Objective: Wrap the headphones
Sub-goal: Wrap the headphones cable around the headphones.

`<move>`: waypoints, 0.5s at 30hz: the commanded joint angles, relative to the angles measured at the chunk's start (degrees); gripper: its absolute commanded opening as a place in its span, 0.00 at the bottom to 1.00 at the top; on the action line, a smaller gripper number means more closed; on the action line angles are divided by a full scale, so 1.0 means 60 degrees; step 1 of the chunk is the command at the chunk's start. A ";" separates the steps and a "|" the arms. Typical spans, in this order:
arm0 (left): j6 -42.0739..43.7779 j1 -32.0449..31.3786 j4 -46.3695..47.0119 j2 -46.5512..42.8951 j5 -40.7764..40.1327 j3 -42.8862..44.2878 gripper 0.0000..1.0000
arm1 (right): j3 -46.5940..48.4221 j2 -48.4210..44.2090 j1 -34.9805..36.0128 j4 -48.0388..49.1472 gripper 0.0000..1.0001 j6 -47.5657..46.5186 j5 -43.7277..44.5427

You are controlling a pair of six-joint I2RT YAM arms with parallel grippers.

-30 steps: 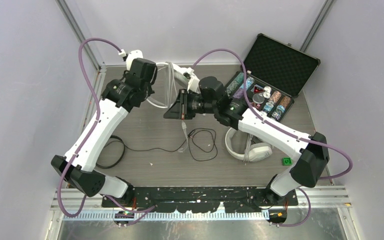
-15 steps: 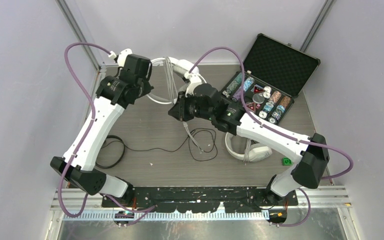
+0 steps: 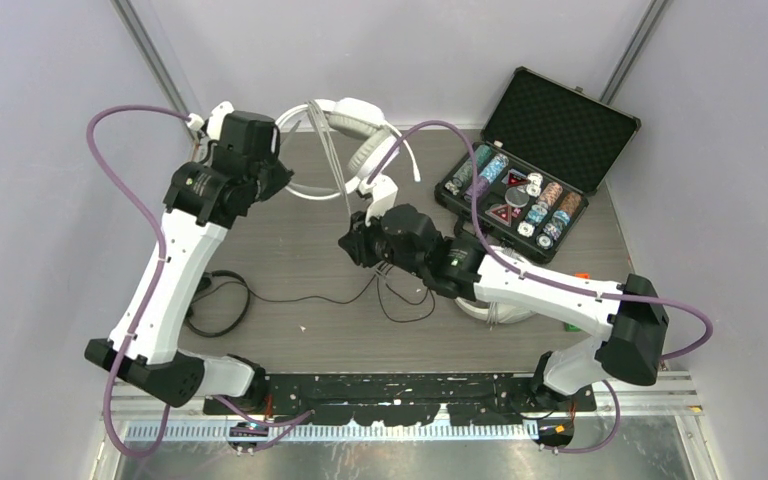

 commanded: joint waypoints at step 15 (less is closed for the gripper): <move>-0.1479 0.0295 0.1321 -0.0915 0.1161 0.0086 0.00 | -0.2946 -0.0384 0.0383 0.5450 0.31 -0.1941 0.1078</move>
